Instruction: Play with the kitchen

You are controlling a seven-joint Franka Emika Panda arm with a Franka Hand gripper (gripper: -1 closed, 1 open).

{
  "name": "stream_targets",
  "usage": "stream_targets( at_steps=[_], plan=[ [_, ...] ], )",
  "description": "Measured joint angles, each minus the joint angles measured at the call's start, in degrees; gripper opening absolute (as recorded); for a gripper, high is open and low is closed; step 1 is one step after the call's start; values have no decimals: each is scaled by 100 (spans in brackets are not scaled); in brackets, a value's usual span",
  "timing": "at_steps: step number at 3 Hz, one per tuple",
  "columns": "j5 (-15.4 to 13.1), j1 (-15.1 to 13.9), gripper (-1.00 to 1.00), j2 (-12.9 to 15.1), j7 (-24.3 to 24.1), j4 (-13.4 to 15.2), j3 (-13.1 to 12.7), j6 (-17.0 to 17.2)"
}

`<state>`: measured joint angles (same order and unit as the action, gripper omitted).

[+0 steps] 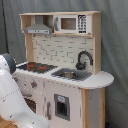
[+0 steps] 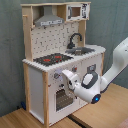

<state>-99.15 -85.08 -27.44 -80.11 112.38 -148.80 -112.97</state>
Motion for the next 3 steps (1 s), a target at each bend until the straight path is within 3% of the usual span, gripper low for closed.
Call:
stream_targets(
  at_steps=[1, 2, 3],
  plan=[
    [-366, -288, 100, -84, 7, -281, 2, -165],
    [-373, -477, 100, -137, 324, -426, 2, -586],
    [-372, -485, 100, -138, 459, -449, 2, -588]
  ],
)
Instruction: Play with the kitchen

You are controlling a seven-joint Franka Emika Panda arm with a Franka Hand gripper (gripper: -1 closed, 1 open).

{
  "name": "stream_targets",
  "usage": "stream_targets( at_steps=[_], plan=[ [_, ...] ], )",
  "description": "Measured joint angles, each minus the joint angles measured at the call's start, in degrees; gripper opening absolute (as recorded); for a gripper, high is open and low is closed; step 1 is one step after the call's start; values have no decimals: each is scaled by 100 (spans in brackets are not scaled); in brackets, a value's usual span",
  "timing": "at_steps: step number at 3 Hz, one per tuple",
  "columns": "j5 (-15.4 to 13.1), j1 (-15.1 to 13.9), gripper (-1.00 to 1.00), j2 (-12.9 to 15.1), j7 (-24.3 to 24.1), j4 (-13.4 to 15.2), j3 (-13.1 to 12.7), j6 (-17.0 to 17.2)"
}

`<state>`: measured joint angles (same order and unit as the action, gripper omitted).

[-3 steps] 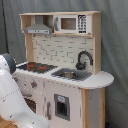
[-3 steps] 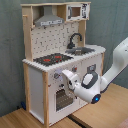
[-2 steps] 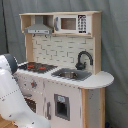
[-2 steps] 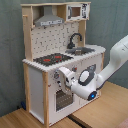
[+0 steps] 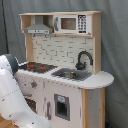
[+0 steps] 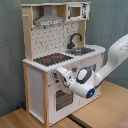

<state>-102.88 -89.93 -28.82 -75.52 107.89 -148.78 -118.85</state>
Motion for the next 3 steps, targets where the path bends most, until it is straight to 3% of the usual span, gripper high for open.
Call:
stream_targets(
  at_steps=[1, 3],
  plan=[
    [0, -1, -100, 0, 6, 0, 0, 0],
    [-10, -4, -100, -5, 1172, -27, -5, 14]
  ],
)
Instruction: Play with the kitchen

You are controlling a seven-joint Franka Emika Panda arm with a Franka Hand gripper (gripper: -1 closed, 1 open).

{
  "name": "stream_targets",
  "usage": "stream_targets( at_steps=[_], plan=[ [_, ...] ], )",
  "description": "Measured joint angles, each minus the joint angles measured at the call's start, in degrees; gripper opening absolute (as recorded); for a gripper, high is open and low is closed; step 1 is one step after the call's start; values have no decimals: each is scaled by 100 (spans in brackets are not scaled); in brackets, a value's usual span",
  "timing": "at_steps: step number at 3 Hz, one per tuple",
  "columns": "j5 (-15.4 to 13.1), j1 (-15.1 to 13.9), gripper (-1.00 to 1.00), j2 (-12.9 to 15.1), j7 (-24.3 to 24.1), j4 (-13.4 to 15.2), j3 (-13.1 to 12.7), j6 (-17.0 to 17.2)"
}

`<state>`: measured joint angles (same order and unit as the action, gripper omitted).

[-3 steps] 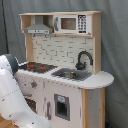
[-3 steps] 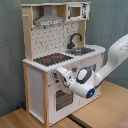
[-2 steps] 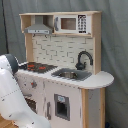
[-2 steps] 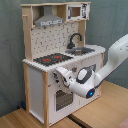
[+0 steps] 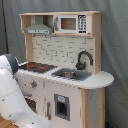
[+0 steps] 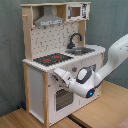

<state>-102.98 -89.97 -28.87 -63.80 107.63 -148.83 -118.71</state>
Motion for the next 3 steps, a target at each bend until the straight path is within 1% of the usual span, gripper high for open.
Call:
stream_targets(
  at_steps=[3],
  plan=[
    [0, 15, -100, -71, 2144, 4, -13, 171]
  ],
)
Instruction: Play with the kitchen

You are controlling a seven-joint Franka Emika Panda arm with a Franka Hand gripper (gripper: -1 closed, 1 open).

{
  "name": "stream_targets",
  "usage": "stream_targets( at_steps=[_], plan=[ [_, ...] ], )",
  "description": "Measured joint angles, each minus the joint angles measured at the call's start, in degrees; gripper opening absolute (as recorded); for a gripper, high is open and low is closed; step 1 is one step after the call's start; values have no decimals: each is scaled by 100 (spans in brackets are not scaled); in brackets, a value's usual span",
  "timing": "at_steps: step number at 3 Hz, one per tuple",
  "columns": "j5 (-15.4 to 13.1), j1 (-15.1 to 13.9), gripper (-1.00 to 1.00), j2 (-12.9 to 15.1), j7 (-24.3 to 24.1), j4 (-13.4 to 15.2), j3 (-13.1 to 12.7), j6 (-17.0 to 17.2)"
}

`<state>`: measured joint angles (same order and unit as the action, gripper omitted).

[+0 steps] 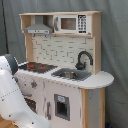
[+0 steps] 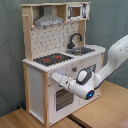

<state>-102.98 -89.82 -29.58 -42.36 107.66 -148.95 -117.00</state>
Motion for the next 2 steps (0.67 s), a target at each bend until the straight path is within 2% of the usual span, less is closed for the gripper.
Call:
stream_targets(
  at_steps=[2],
  plan=[
    [-38, 17, -100, -81, 1380, 0, -16, 216]
  ],
)
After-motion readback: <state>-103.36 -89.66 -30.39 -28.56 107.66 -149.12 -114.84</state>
